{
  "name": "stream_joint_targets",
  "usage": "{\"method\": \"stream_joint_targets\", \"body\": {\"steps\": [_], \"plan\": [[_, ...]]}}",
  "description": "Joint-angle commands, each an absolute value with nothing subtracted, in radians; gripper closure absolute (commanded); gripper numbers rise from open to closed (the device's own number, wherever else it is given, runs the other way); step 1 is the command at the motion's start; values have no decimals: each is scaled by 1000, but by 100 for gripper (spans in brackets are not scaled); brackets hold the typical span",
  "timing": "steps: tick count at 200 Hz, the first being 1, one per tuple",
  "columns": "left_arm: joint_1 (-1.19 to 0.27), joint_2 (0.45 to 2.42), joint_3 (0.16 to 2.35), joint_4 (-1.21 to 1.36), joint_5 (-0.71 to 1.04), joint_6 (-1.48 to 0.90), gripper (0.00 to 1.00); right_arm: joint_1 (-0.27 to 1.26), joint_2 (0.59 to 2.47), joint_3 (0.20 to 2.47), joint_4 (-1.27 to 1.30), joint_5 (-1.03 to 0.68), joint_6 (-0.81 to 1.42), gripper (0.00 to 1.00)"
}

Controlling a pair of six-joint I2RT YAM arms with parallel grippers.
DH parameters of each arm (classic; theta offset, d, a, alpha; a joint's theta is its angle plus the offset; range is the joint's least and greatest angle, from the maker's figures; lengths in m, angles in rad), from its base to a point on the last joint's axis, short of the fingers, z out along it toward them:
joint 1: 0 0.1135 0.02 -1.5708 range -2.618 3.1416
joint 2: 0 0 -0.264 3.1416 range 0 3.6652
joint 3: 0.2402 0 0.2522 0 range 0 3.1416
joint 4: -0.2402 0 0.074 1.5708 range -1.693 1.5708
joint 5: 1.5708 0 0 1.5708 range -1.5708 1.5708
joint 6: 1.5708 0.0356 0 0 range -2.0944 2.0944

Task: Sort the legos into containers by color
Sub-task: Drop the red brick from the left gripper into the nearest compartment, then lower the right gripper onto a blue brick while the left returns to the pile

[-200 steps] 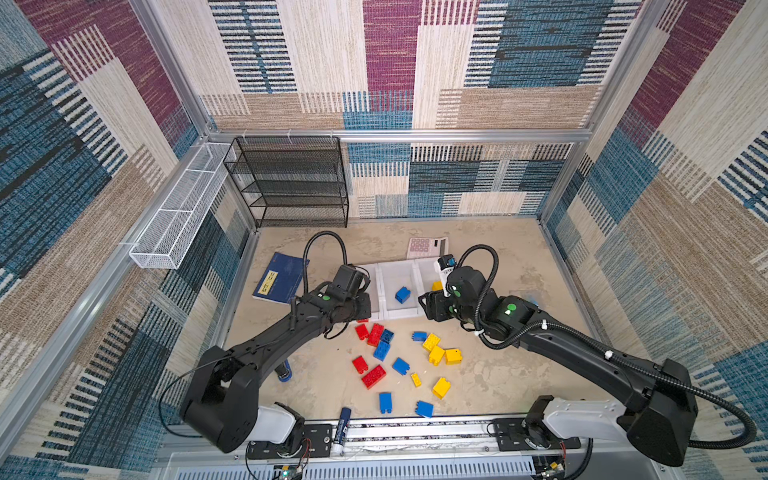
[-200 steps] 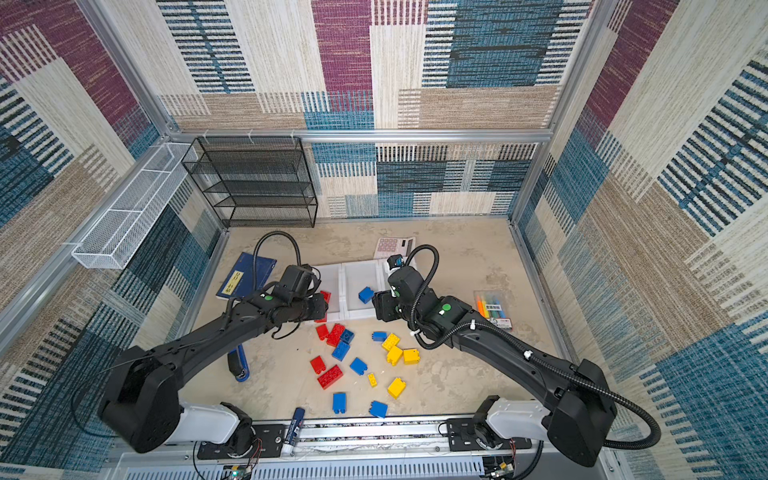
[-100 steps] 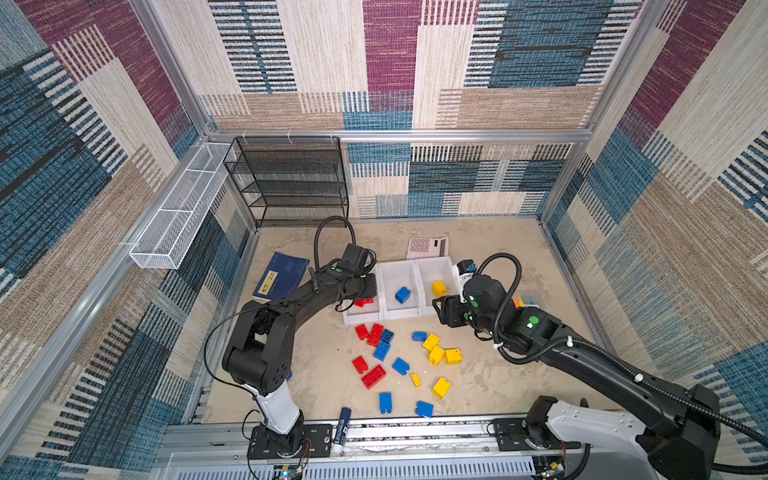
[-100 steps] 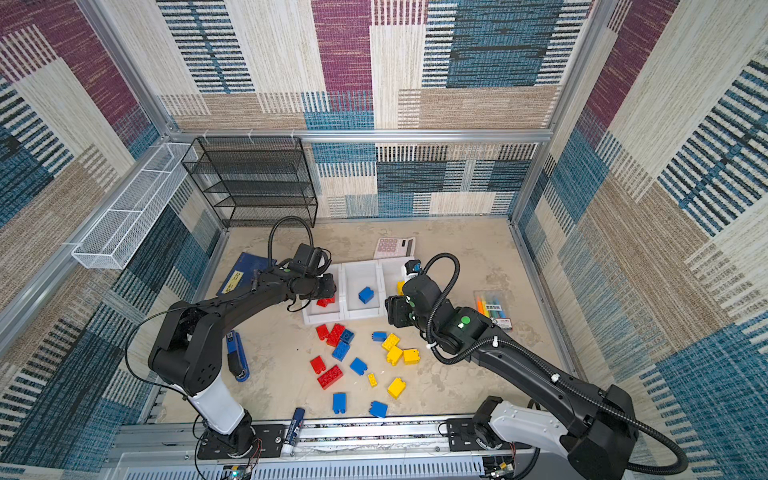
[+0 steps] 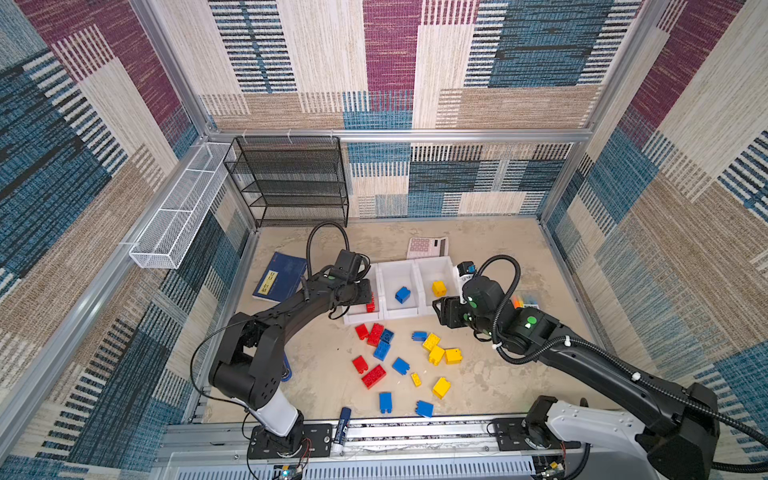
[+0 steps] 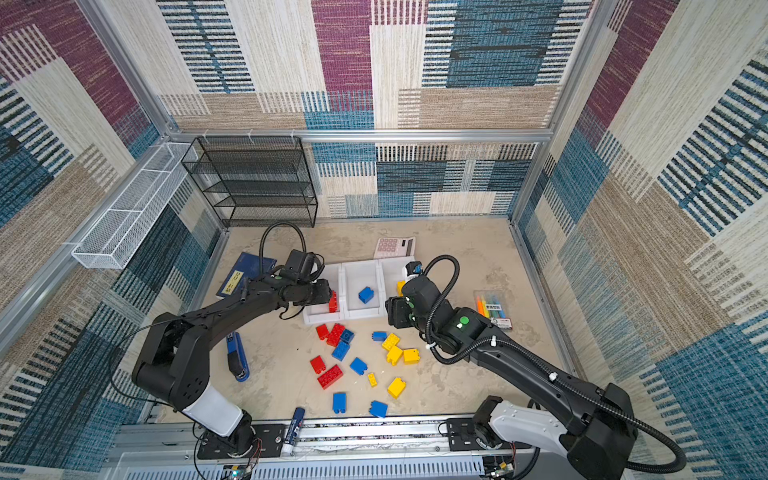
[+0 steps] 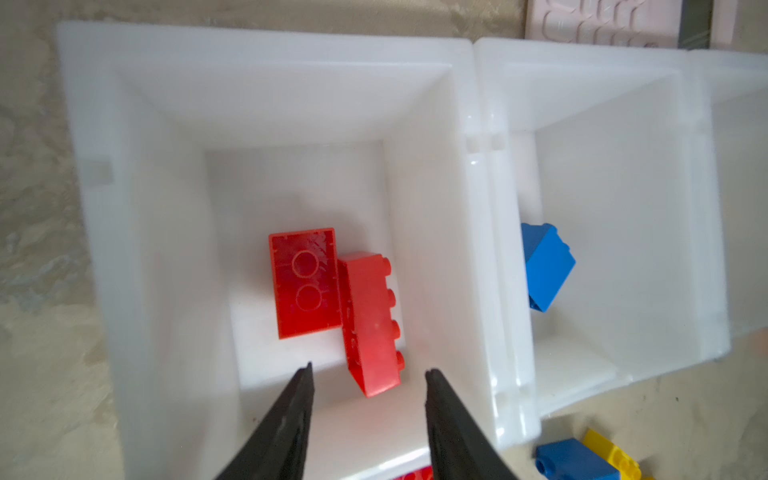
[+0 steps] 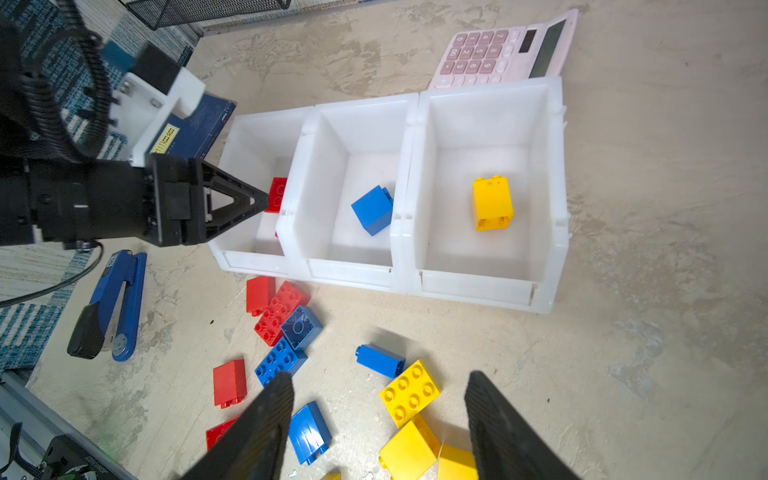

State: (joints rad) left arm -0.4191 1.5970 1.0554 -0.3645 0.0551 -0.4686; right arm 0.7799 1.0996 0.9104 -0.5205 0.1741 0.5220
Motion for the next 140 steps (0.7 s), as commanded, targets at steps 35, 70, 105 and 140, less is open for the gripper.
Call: {"method": "stream_joint_targets", "body": {"steps": [35,70,105,140], "plan": [[-419,1373,873,-365,11,-537,53,788,1169,886,-528,147,540,32],[-419,1197,734,-401,-18,-583,52,819,1283,880,-513,117,545,32],[-420,1045,634,-435,-41,-613,53,845,1403,914,-497,107,560,31],[-420,964,591,-468,-43,-628,52,847,1469,919,-477,133,618,33]]}}
